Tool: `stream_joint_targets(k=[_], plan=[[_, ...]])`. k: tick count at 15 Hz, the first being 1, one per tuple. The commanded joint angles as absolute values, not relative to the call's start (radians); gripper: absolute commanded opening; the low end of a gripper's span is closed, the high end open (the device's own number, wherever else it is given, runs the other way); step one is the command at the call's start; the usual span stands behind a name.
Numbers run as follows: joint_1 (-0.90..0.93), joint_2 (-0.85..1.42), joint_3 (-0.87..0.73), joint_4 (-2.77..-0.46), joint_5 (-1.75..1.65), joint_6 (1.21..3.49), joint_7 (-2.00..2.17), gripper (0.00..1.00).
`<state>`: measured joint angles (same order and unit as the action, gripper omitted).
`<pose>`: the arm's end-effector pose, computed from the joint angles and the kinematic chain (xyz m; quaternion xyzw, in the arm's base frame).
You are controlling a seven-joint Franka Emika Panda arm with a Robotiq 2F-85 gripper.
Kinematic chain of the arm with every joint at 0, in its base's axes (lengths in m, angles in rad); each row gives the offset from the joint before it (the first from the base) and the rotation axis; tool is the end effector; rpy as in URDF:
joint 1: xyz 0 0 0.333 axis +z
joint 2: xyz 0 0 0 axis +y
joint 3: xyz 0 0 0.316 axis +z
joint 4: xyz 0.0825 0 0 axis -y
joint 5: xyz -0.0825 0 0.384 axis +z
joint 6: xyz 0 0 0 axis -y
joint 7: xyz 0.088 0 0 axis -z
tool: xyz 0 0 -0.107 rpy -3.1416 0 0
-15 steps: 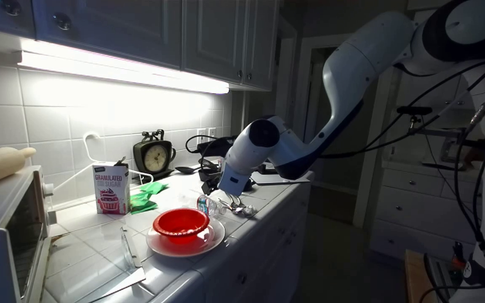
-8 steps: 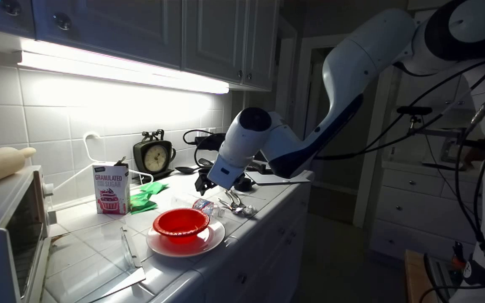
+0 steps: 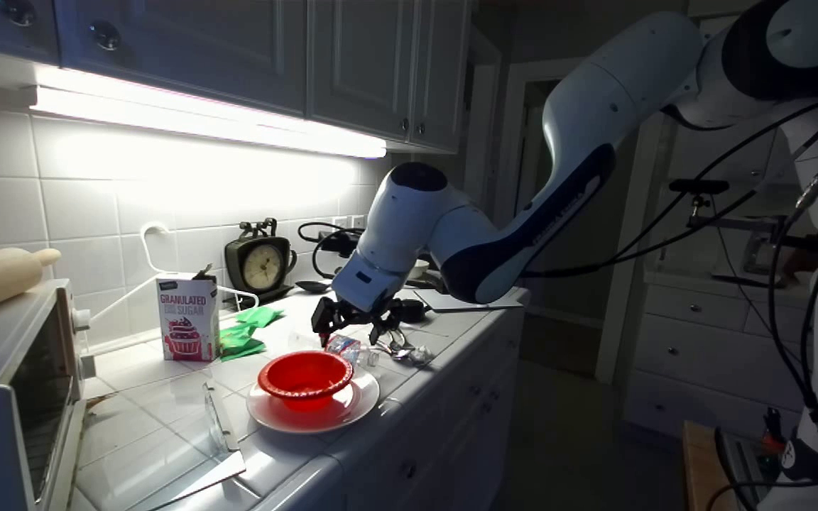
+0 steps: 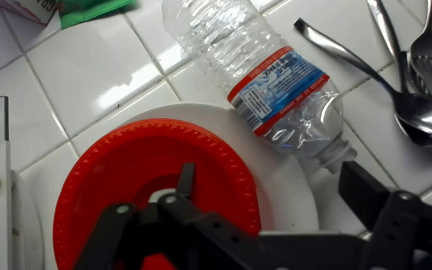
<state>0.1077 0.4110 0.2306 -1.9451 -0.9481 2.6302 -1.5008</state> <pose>0.5990 0.2226 0.2984 0.2662 0.9234 -0.0137 0.2760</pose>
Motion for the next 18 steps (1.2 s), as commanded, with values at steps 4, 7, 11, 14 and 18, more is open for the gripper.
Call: stream_joint_targets(k=[4,7,11,14,18], plan=[[0.112,0.434,0.242,-1.932,-0.820,2.657,-1.606,0.44],[0.115,0.438,0.241,-1.933,-0.798,2.667,-1.628,0.82],[0.119,0.449,0.240,-1.933,-0.784,2.690,-1.644,0.61],[0.121,0.453,0.238,-1.933,-0.784,2.695,-1.650,0.42],[0.124,0.453,0.236,-1.933,-0.786,2.697,-1.653,0.13]])
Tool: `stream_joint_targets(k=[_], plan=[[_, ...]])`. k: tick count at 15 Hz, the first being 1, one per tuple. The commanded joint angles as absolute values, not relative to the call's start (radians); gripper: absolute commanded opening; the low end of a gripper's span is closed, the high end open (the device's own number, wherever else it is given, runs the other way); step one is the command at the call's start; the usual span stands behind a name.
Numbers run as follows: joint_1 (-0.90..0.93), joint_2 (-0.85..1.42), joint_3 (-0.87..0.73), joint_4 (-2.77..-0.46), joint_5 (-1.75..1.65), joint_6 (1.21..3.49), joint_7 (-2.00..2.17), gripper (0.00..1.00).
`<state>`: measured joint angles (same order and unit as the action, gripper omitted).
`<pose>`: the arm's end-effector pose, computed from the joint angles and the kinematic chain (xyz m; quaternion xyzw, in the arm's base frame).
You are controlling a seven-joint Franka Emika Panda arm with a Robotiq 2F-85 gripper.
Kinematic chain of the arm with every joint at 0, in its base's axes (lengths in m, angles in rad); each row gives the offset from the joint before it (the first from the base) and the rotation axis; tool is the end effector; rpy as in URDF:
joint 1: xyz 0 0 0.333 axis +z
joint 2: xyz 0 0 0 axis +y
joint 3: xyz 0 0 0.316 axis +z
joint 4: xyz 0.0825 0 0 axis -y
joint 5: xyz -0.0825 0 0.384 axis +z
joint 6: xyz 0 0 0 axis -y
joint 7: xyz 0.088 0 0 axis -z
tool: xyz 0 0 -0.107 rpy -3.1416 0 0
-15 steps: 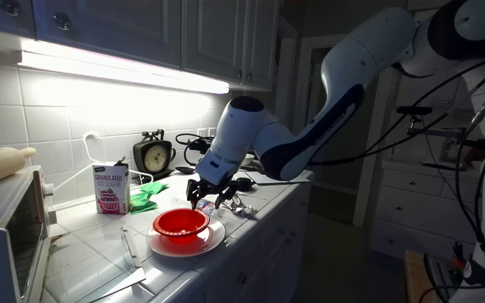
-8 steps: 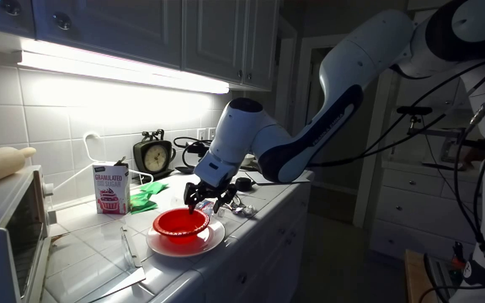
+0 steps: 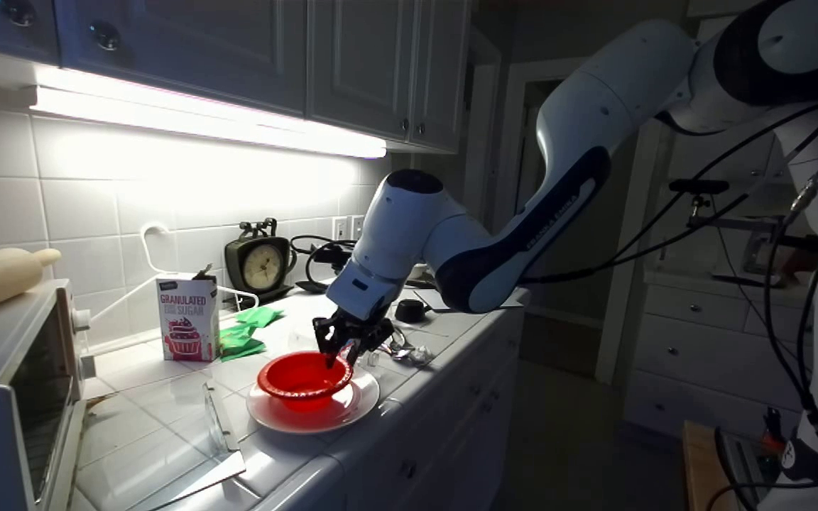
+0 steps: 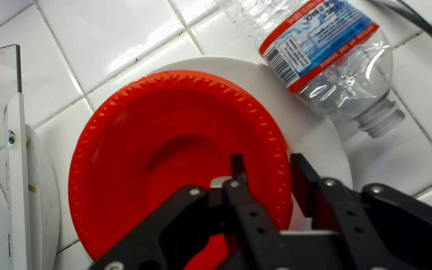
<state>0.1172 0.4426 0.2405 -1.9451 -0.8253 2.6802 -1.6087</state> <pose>0.5964 0.2373 0.2856 0.2517 0.9374 0.0152 0.2404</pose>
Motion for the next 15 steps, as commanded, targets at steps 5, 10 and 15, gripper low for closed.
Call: stream_joint_targets(k=[5,10,15], plan=[[0.126,0.454,0.236,-1.933,-0.786,2.697,-1.656,0.03],[0.130,0.451,0.231,-1.934,-0.794,2.708,-1.644,0.00],[0.133,0.447,0.226,-1.936,-0.800,2.733,-1.633,0.01]])
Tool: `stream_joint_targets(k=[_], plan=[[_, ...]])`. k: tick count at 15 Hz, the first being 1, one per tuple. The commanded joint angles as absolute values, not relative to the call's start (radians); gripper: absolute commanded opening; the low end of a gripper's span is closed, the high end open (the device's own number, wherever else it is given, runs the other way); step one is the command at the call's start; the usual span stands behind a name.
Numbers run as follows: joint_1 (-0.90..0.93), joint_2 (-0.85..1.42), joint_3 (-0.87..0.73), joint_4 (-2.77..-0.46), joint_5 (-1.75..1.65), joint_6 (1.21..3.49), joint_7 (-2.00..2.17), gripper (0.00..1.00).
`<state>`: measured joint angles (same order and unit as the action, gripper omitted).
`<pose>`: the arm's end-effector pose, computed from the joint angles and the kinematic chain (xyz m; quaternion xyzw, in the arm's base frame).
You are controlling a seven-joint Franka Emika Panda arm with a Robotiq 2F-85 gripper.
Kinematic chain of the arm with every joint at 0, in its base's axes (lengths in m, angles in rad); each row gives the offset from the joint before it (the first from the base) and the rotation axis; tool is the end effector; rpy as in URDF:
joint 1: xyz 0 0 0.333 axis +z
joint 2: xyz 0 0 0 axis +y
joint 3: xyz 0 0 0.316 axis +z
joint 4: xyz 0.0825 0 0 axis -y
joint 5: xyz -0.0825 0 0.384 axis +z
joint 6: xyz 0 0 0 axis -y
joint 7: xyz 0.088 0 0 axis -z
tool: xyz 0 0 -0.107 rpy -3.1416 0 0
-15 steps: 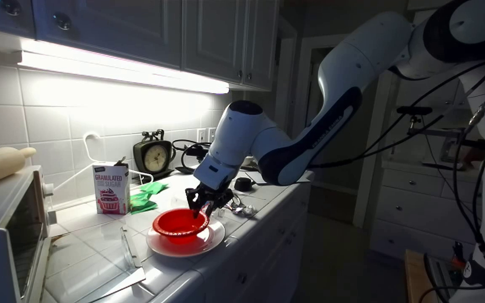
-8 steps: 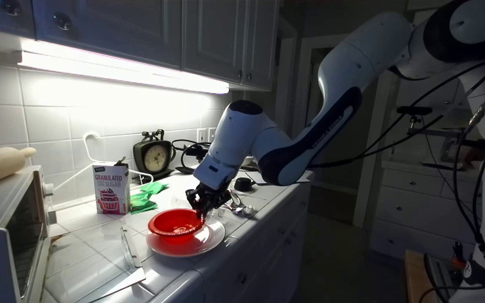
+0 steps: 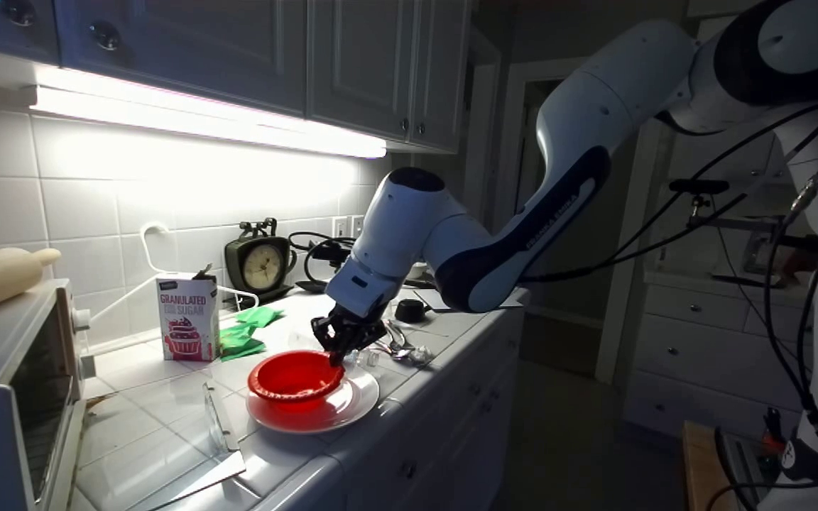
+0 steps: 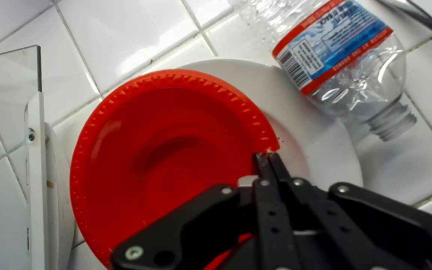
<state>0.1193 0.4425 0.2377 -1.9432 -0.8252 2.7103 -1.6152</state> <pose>0.5974 0.2401 0.2892 0.2452 0.9374 0.0283 0.2458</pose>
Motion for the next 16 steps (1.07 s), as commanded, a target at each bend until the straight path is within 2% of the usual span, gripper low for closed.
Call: stream_joint_targets(k=[1,16], plan=[[0.133,0.446,0.225,-1.936,-0.800,2.738,-1.629,0.01],[0.128,0.441,0.216,-1.950,-0.780,2.834,-1.597,0.01]])
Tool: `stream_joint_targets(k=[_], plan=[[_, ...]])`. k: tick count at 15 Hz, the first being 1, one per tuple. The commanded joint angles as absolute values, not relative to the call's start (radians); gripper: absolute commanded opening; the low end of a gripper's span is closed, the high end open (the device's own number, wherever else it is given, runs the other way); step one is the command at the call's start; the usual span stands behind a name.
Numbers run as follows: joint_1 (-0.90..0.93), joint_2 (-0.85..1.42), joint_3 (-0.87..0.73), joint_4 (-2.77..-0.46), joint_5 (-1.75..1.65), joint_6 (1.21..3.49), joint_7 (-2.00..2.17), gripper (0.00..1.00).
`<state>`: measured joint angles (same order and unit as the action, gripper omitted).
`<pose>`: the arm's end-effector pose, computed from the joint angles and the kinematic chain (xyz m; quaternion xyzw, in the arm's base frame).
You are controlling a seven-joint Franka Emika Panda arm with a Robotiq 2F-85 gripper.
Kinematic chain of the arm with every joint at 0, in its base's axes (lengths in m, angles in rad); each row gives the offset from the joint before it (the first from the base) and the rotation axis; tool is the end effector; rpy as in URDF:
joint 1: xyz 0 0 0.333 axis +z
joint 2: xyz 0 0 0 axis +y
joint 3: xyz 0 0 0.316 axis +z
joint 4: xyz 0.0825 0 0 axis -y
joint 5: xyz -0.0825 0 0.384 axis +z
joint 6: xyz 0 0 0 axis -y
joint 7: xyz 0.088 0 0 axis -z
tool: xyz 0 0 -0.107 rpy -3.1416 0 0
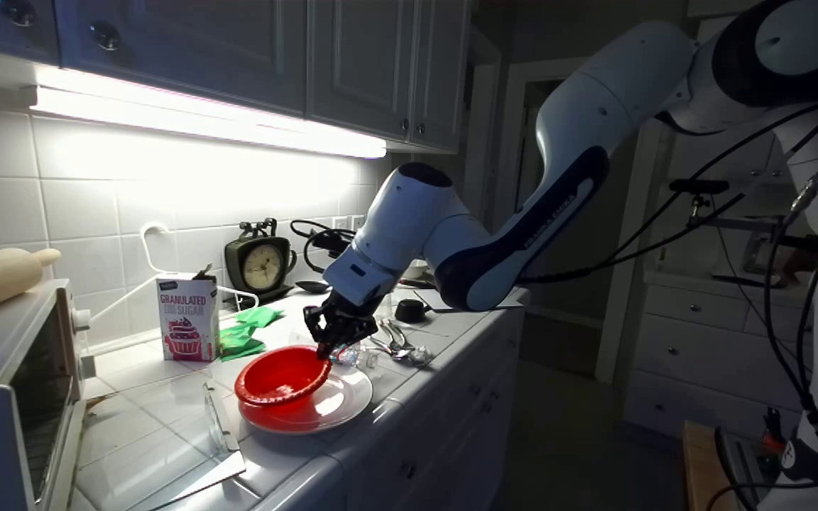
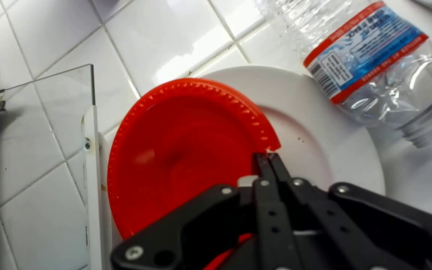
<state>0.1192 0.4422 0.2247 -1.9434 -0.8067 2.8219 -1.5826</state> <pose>0.6015 0.2428 0.3001 0.2591 0.9270 0.0831 0.2582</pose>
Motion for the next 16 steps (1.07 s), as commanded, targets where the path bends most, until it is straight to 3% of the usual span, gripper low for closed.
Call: stream_joint_targets(k=[1,2,3,12,14,16], plan=[[0.130,0.442,0.215,-1.950,-0.784,2.826,-1.601,0.01],[0.130,0.444,0.215,-1.951,-0.784,2.821,-1.606,0.26],[0.129,0.445,0.215,-1.953,-0.784,2.821,-1.608,0.29],[0.137,0.461,0.215,-1.957,-0.791,2.814,-1.617,0.90],[0.141,0.467,0.213,-1.954,-0.793,2.812,-1.618,0.97],[0.145,0.474,0.211,-1.952,-0.797,2.811,-1.617,0.91]])
